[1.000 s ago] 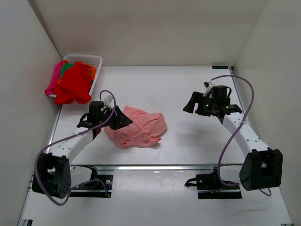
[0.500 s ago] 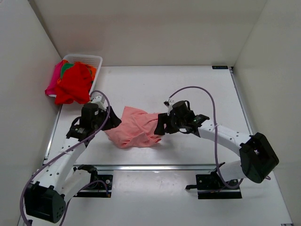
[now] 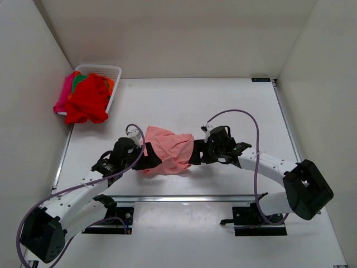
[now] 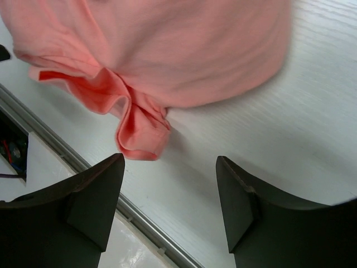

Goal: Fold and stack the t-shirts
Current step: Flatten out the tshirt

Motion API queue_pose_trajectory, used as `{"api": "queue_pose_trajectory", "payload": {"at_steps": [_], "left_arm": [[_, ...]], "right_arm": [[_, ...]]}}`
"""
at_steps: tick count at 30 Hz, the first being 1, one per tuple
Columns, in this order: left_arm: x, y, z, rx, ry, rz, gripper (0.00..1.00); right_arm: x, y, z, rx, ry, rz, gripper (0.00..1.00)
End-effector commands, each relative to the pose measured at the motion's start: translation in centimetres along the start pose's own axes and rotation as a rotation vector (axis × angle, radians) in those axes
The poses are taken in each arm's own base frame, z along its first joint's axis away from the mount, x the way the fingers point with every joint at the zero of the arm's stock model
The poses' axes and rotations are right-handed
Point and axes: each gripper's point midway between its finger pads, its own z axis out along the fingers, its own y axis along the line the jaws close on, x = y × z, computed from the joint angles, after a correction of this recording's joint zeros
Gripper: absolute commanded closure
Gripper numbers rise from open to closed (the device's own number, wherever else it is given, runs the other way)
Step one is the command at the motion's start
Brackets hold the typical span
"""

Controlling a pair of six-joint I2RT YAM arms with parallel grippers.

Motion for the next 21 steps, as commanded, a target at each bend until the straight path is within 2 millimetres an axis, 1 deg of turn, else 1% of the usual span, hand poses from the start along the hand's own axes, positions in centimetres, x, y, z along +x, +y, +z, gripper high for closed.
{"api": "queue_pose_trajectory", "payload": {"at_steps": [1,2,3,4,5,6,7,9,10,11,13,14,17,18,20,21], "left_arm": [[-3.9,-2.7,-0.5,0.131,-0.183,0.09,0.17],[-3.9,-2.9,-0.4,0.14,-0.196,0.145,0.2],[-4.1,-2.7,-0.2,0.131,-0.202,0.199,0.2],[-3.7,-3.0,0.0,0.14,-0.183,0.232,0.19],[-3.6,-2.8,0.4,0.119,-0.172,0.277,0.19],[-3.5,-3.1,0.5,0.137,-0.163,0.319,0.19],[-2.8,-3.3,1.0,0.142,-0.132,0.337,0.18],[-2.4,-3.8,1.5,0.153,-0.121,0.387,0.16],[-2.5,-4.4,1.6,0.167,-0.129,0.403,0.16],[-2.1,-4.6,1.9,0.173,-0.12,0.417,0.15],[-2.4,-4.6,2.3,0.161,-0.127,0.423,0.17],[-2.4,-4.5,2.6,0.156,-0.123,0.421,0.18],[-2.5,-4.4,3.4,0.143,-0.117,0.436,0.18],[-2.5,-4.9,3.7,0.153,-0.108,0.447,0.18],[-2.3,-5.0,4.2,0.15,-0.094,0.457,0.19],[-2.6,-5.6,4.6,0.161,-0.101,0.461,0.18]], "right_arm": [[-1.9,0.2,-1.0,-0.027,-0.088,-0.009,0.36],[-1.9,-0.2,-1.1,-0.022,-0.09,0.0,0.37],[-2.3,-0.1,-1.3,-0.027,-0.097,0.001,0.37],[-2.0,-0.4,-1.3,-0.024,-0.094,-0.002,0.37],[-2.2,-0.5,-1.3,-0.02,-0.091,0.0,0.36],[-2.4,-0.7,-1.5,-0.018,-0.097,0.0,0.37],[-2.6,-0.8,-1.5,-0.016,-0.1,0.0,0.37],[-2.4,-0.9,-1.4,-0.014,-0.09,0.011,0.37],[-2.5,-0.6,-1.5,-0.023,-0.094,-0.001,0.37],[-2.7,-0.8,-1.5,-0.019,-0.096,0.006,0.37],[-2.8,-1.0,-1.5,-0.017,-0.098,0.01,0.37],[-3.0,-0.7,-1.7,-0.028,-0.107,0.001,0.37],[-2.5,-1.3,-1.3,-0.018,-0.088,0.014,0.38],[-2.8,-1.1,-1.5,-0.025,-0.098,0.019,0.37],[-2.8,-1.3,-1.5,-0.019,-0.096,0.011,0.38],[-2.9,-1.4,-1.5,-0.022,-0.099,0.016,0.38]]}}
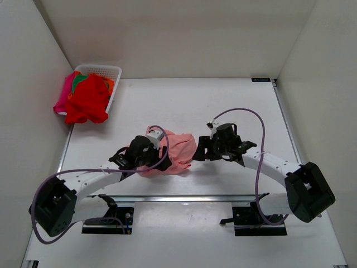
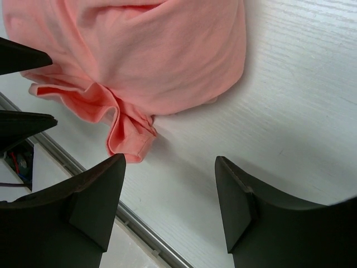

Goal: Fold and stack the t-shirts
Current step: Flatten out the tshirt

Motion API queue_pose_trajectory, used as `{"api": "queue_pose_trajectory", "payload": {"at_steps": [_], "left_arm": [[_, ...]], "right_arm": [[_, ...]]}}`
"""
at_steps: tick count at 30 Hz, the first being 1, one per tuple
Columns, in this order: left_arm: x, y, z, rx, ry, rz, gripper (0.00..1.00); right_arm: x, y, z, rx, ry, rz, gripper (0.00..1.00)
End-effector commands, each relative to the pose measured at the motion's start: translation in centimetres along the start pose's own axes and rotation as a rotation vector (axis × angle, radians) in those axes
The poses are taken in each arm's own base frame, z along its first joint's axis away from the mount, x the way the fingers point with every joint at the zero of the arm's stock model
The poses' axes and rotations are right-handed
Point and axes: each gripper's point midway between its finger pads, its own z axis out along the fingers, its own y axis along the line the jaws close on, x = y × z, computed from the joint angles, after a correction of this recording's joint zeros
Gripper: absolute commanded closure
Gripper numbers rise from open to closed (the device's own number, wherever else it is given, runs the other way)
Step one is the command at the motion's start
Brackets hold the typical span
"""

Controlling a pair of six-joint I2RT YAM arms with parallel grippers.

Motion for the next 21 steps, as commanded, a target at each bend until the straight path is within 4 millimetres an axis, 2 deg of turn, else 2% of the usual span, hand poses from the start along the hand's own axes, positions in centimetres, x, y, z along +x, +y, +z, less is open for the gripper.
{"api": "queue_pose_trajectory", "payload": {"at_steps": [1,4,5,6,7,8,9,11,12,14,15,17,18,20,21], "left_arm": [[-3.5,-1.8,0.9,0.046,-0.082,0.057,0.19],[-3.8,-2.4,1.7,0.064,-0.072,0.053,0.21],[-4.6,-2.8,1.7,0.079,-0.084,0.053,0.46],[-4.9,-3.2,1.6,0.088,-0.085,0.055,0.66],[-6.3,-3.4,1.4,0.078,-0.11,0.048,0.96],[-8.5,-3.9,0.9,0.078,-0.155,0.056,1.0],[-8.6,-3.1,0.5,0.042,-0.126,0.05,1.0],[-14.6,-4.6,-2.0,0.041,-0.233,0.094,1.0],[-16.0,-4.3,-2.7,0.024,-0.248,0.089,1.0],[-23.3,-6.3,-6.7,0.049,-0.38,0.105,1.0],[-24.2,-6.0,-7.1,0.041,-0.366,0.096,1.0],[-29.9,-7.8,-10.3,0.07,-0.456,0.102,1.0],[-30.7,-8.1,-10.7,0.072,-0.458,0.096,1.0],[-34.5,-10.2,-12.9,0.133,-0.531,0.107,1.0],[-35.1,-10.3,-13.2,0.136,-0.535,0.108,1.0]], "right_arm": [[-1.6,0.4,-0.3,-0.023,-0.054,-0.018,0.38],[-1.6,0.0,-0.4,-0.028,-0.056,-0.014,0.38],[-1.5,-0.1,-0.5,-0.026,-0.057,-0.002,0.38],[-1.3,-0.3,-0.4,-0.028,-0.052,-0.007,0.38],[-1.5,-0.3,-0.5,-0.026,-0.055,-0.001,0.38],[-1.6,-0.5,-0.7,-0.024,-0.06,-0.001,0.38],[-1.4,-0.6,-0.7,-0.02,-0.054,0.011,0.38],[-1.9,-1.1,-1.2,-0.007,-0.071,0.007,0.38],[-2.2,-1.5,-1.3,0.003,-0.081,0.019,0.39],[-2.7,-1.9,-1.9,0.001,-0.096,0.026,0.39],[-3.4,-2.1,-2.4,0.003,-0.118,0.031,0.39],[-4.1,-2.3,-3.2,0.004,-0.144,0.019,0.39],[-4.6,-2.7,-3.6,0.013,-0.162,0.028,0.39],[-5.0,-3.0,-4.3,0.023,-0.186,0.02,0.39],[-5.6,-3.1,-4.7,0.032,-0.204,0.004,0.39]]}}
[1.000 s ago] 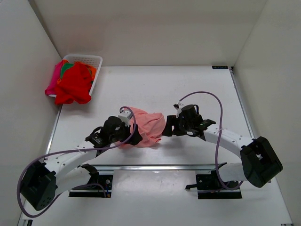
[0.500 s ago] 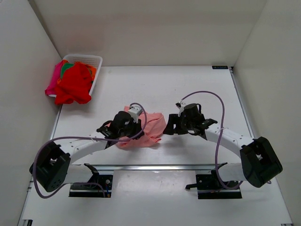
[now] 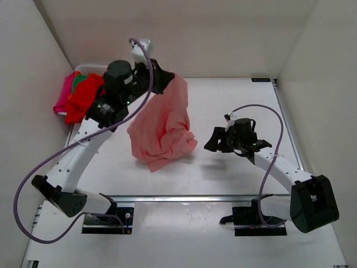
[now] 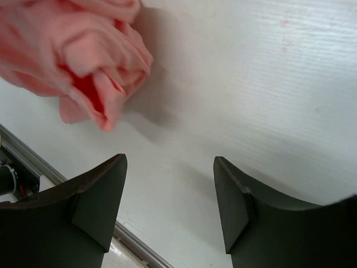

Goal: Fold and stack the t-shirts
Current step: Flatten out the tshirt

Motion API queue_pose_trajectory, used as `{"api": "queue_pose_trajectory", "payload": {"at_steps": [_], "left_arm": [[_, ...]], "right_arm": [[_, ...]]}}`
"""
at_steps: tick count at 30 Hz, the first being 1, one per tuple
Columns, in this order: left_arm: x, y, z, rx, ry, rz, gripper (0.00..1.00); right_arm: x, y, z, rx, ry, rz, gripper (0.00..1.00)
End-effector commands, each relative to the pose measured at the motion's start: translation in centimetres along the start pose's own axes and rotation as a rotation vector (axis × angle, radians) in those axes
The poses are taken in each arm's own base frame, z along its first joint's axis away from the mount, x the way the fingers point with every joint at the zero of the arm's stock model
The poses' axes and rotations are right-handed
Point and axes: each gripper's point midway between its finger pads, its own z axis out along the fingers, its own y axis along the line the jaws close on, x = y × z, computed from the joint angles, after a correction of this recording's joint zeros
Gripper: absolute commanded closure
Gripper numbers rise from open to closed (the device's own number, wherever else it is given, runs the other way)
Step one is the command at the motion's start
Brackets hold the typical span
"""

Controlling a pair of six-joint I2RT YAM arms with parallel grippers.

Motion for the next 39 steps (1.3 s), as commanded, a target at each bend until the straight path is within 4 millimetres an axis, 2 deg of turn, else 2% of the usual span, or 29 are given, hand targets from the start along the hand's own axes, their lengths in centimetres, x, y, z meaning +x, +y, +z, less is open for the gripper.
{"api": "queue_pose_trajectory", "payload": {"at_steps": [1,3,6,9,10,11,13,14,15,17,19,20,24,26,28,29,31,32,33,34,35,37,38,39], "left_arm": [[-2.7,-1.4,-0.1,0.049,0.014,-0.014,1.0],[-6.3,-2.3,-0.7,0.062,-0.051,-0.006,1.0],[-8.7,-2.5,-1.3,0.091,-0.09,-0.028,1.0],[-10.3,-3.0,-2.7,0.121,-0.132,-0.047,1.0],[-10.5,-2.6,-3.1,0.109,-0.139,-0.049,1.0],[-10.5,-2.7,-3.4,0.114,-0.138,-0.053,1.0],[-10.1,-2.8,-4.0,0.126,-0.132,-0.06,1.0],[-10.5,-2.6,-4.6,0.126,-0.141,-0.061,1.0],[-10.1,-2.2,-4.8,0.127,-0.124,-0.069,1.0],[-10.4,-2.2,-5.8,0.144,-0.123,-0.077,1.0],[-10.8,-2.4,-7.4,0.156,-0.139,-0.064,1.0],[-11.3,-2.1,-7.8,0.149,-0.159,-0.07,1.0],[-12.3,-1.8,-10.3,0.159,-0.203,-0.075,1.0],[-12.3,-1.7,-10.9,0.153,-0.206,-0.077,1.0],[-12.1,-1.2,-11.0,0.131,-0.205,-0.079,1.0],[-12.0,-1.2,-11.1,0.129,-0.204,-0.08,1.0],[-11.6,-1.2,-11.3,0.129,-0.203,-0.086,1.0],[-11.3,-1.2,-11.2,0.136,-0.198,-0.089,1.0],[-11.4,-1.1,-11.5,0.133,-0.211,-0.088,1.0],[-10.6,-0.8,-11.1,0.135,-0.19,-0.093,1.0],[-10.8,-1.0,-11.3,0.136,-0.197,-0.09,1.0],[-10.0,-0.3,-10.9,0.122,-0.174,-0.101,1.0],[-9.9,-0.2,-10.8,0.123,-0.172,-0.099,1.0],[-10.0,0.1,-10.8,0.114,-0.174,-0.1,1.0]], "right_arm": [[-2.0,0.7,-1.4,-0.019,-0.08,-0.071,0.39],[-2.9,1.4,-1.7,-0.03,-0.125,-0.105,0.39],[-3.3,3.0,-1.6,-0.062,-0.173,-0.141,0.4],[-3.3,4.2,-0.3,-0.106,-0.192,-0.177,0.4],[-4.0,4.9,-0.3,-0.125,-0.213,-0.192,0.4],[-3.5,5.1,0.1,-0.139,-0.19,-0.196,0.4],[-5.1,7.0,-0.1,-0.202,-0.229,-0.238,0.39],[-5.5,7.1,-0.2,-0.209,-0.235,-0.247,0.39],[-6.9,8.1,-0.7,-0.226,-0.266,-0.28,0.4],[-7.7,8.2,-0.7,-0.223,-0.253,-0.338,0.4],[-7.8,7.0,0.3,-0.188,-0.2,-0.344,0.4],[-8.9,7.2,0.4,-0.187,-0.208,-0.355,0.39],[-9.9,6.4,2.6,-0.188,-0.182,-0.352,0.37],[-11.2,6.9,3.6,-0.192,-0.184,-0.348,0.37],[-11.5,6.4,5.7,-0.174,-0.148,-0.324,0.37],[-12.2,6.5,5.9,-0.176,-0.146,-0.316,0.36],[-11.8,5.9,7.8,-0.201,-0.091,-0.28,0.35],[-12.2,7.4,7.8,-0.265,-0.084,-0.276,0.32],[-11.6,7.3,8.7,-0.288,-0.052,-0.256,0.31],[-11.3,8.4,8.7,-0.359,-0.035,-0.238,0.31],[-11.6,9.3,8.5,-0.408,-0.038,-0.223,0.32],[-10.6,11.5,7.9,-0.569,0.031,-0.184,0.35],[-10.2,12.2,7.4,-0.624,0.066,-0.173,0.35],[-10.0,12.1,7.5,-0.644,0.091,-0.163,0.33]]}}
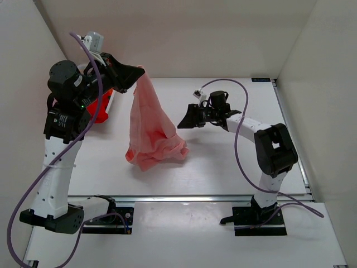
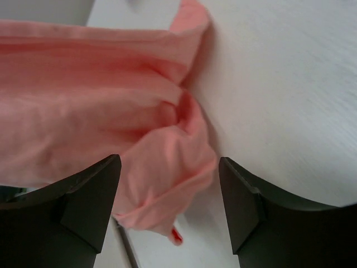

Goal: Fold and stack the t-shirts
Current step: Flatten out the tshirt

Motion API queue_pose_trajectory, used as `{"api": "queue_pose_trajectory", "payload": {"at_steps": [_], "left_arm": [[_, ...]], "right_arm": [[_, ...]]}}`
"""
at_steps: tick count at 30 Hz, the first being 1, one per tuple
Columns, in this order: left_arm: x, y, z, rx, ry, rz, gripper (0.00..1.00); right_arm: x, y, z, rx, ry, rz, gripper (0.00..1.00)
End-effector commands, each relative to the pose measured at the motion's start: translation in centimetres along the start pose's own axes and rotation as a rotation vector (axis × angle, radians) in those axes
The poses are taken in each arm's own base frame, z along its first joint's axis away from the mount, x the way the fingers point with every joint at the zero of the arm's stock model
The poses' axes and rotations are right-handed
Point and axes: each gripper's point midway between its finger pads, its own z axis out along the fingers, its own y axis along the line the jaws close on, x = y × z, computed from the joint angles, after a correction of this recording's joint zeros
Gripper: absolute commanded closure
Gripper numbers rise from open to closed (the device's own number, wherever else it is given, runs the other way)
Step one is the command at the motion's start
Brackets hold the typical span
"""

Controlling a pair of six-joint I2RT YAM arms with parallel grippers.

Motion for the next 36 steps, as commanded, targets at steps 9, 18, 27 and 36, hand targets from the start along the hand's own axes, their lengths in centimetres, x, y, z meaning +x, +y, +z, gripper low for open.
{"api": "queue_pose_trajectory", "payload": {"at_steps": [9,18,27,36], "left_arm": [[-2.8,-0.4,-0.8,0.015,-0.076,0.033,1.0],[-2.4,1.4,-1.1,-0.069,-0.064,0.043,1.0],[-2.5,9.7,-1.0,-0.424,-0.008,0.184,1.0],[-11.6,9.0,-3.5,-0.575,-0.253,0.306,1.0]], "right_arm": [[3.5,2.2,3.1,-0.133,0.221,0.102,0.19],[3.9,3.7,0.3,-0.201,0.188,0.116,1.0],[-11.5,4.9,-11.4,0.099,-0.226,-0.121,1.0],[-14.7,9.7,-24.2,0.299,-0.526,-0.334,1.0]]}}
